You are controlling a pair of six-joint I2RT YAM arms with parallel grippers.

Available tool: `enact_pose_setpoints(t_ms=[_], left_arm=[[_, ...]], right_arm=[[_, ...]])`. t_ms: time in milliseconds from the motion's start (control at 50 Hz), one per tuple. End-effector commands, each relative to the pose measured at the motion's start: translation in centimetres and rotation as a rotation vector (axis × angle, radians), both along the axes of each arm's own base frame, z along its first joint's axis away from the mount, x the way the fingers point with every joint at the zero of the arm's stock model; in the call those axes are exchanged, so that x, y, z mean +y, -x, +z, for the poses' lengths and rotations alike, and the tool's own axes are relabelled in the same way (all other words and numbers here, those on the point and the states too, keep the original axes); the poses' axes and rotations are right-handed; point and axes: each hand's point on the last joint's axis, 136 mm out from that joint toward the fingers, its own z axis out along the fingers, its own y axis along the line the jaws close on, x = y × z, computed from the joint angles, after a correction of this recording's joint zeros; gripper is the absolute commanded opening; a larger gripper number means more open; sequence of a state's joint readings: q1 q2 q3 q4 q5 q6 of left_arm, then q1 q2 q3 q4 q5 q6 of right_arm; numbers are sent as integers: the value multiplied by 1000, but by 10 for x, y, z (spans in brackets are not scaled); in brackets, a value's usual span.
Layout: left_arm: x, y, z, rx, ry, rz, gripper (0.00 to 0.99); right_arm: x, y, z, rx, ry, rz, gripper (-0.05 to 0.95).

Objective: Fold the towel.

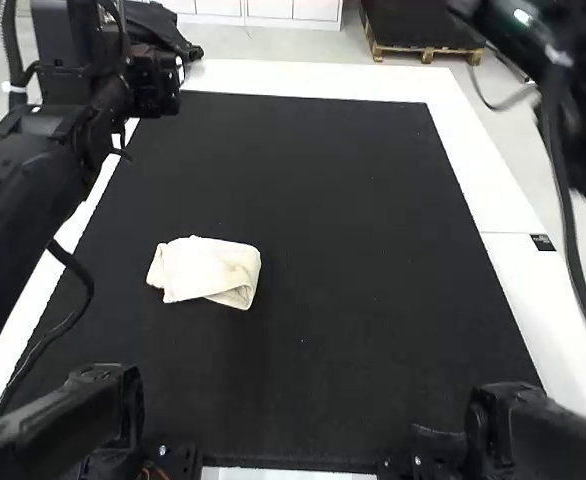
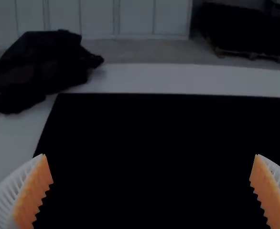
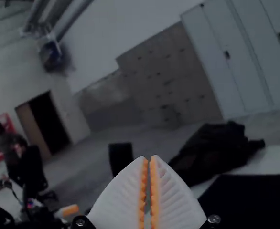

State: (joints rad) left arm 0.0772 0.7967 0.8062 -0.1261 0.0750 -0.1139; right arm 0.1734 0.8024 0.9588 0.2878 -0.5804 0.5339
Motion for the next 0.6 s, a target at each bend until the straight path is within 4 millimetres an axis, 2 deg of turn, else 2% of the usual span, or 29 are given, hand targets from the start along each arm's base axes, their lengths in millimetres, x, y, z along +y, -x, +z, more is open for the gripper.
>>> enact_pose_setpoints(t_ms=[0,80,140,180,200,340,520,580], left_arm=[[0,24,30,-115,-1,15,969],[-2,42,44,-181,-5,13,969],[-2,52,47,-208,-7,13,969],[-3,60,48,-229,-8,15,969],[-3,64,49,-240,-9,13,969],[-3,89,53,-331,-15,23,969],[-4,123,52,-441,-23,32,969],[-4,134,53,-476,-25,34,969]], right_arm=[[-19,54,14,-118,-31,-27,244],[-27,85,13,-175,-42,-49,431],[-31,107,9,-209,-42,-63,648],[-33,119,6,-230,-40,-74,852],[-34,124,4,-239,-41,-78,920],[-42,158,-6,-314,-44,-127,921],[-54,178,-13,-394,-6,-243,921],[-61,176,-14,-396,7,-297,921]])
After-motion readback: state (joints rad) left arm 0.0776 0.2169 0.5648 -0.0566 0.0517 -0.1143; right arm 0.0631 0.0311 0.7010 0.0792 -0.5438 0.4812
